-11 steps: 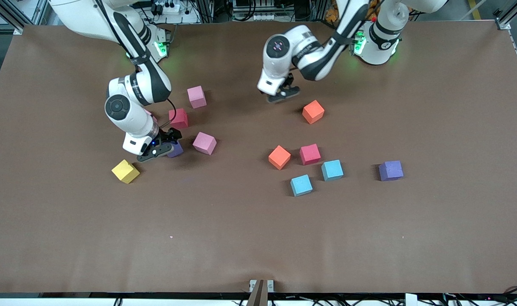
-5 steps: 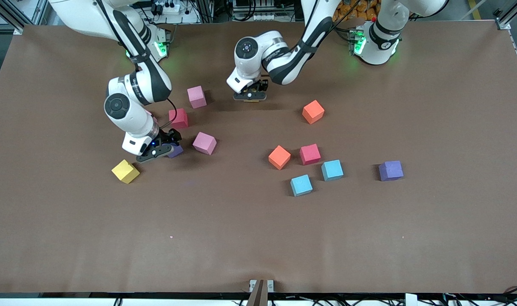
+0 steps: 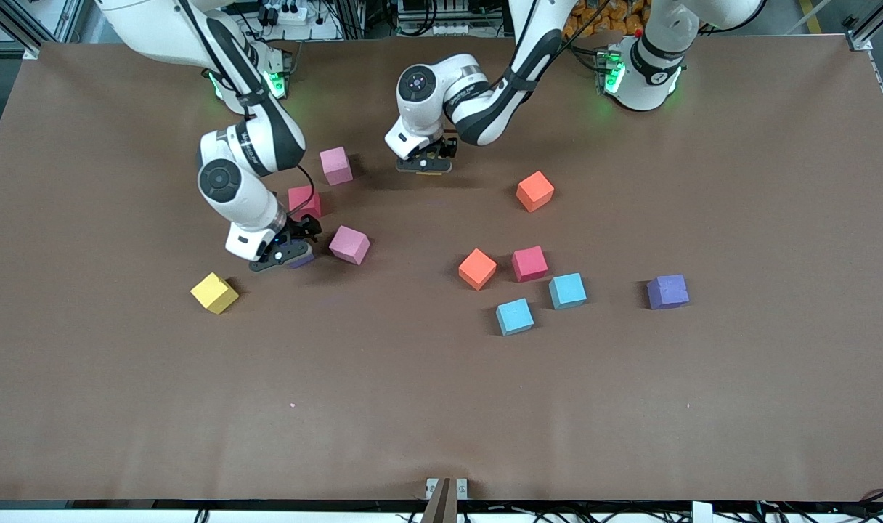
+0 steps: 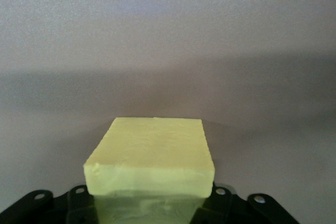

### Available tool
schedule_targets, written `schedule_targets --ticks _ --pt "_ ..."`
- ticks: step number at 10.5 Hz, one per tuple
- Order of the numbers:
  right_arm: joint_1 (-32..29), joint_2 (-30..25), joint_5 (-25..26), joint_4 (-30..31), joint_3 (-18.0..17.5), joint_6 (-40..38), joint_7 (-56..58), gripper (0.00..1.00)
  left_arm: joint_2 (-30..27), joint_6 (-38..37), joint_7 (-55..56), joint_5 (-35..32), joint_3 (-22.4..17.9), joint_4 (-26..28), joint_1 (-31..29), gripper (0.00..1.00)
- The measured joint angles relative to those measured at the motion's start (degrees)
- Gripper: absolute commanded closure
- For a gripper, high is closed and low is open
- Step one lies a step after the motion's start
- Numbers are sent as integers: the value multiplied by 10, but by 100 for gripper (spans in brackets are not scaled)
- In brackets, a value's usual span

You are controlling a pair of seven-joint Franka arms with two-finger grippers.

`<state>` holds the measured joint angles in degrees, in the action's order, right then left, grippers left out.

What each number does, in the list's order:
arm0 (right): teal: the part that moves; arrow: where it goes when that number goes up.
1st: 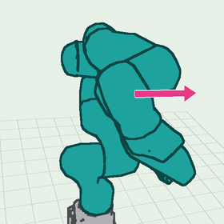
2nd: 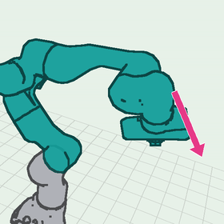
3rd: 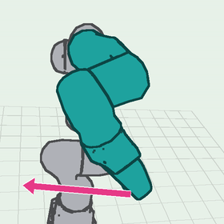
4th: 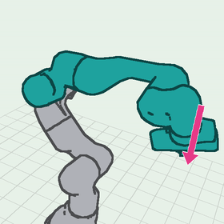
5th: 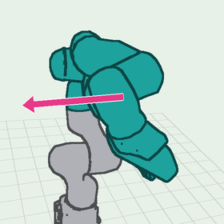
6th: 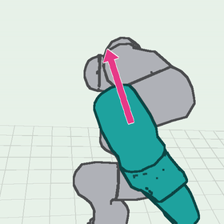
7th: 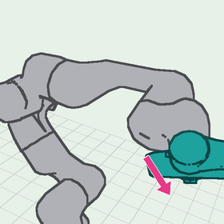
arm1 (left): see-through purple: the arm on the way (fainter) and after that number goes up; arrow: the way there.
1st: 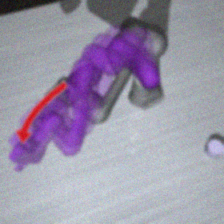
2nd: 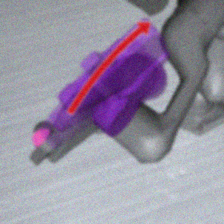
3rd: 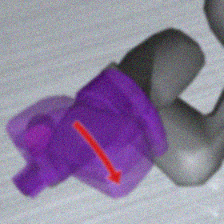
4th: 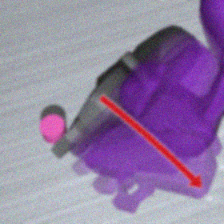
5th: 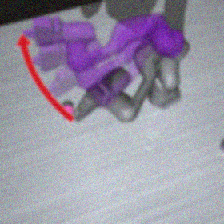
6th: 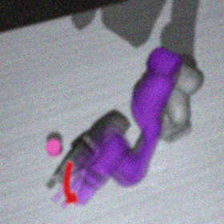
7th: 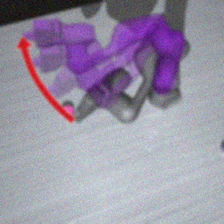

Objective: Form number 2 with 11 blocks

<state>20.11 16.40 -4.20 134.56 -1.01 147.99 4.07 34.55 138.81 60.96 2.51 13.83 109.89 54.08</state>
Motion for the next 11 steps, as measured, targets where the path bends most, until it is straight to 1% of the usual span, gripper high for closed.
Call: schedule_targets --ticks 2,4,5,6,7,8,9,10,11 --pt "1 5 0 0 0 0 11 0 -5 -22 21 0 -2 -7 0 0" --pt "1 6 0 0 2 0 36 0 -35 -57 40 0 -5 -18 -1 0" --pt "1 6 0 0 2 0 40 8 -61 -82 45 0 -8 -23 -3 0" --pt "1 7 0 0 2 0 42 41 -89 -107 48 0 -16 -28 -8 0" --pt "1 7 0 0 3 0 44 68 -117 -132 49 0 -26 -30 -19 0" --pt "1 7 0 1 3 0 48 82 -139 -155 49 0 -34 -30 -37 0" --pt "0 8 1 1 3 0 57 88 -152 -171 48 0 -38 -26 -59 0" --pt "1 6 1 0 3 1 67 91 -158 -176 49 0 -42 -20 -79 0" --pt "2 4 1 -3 1 1 77 91 -161 -176 49 0 -46 -7 -102 0"
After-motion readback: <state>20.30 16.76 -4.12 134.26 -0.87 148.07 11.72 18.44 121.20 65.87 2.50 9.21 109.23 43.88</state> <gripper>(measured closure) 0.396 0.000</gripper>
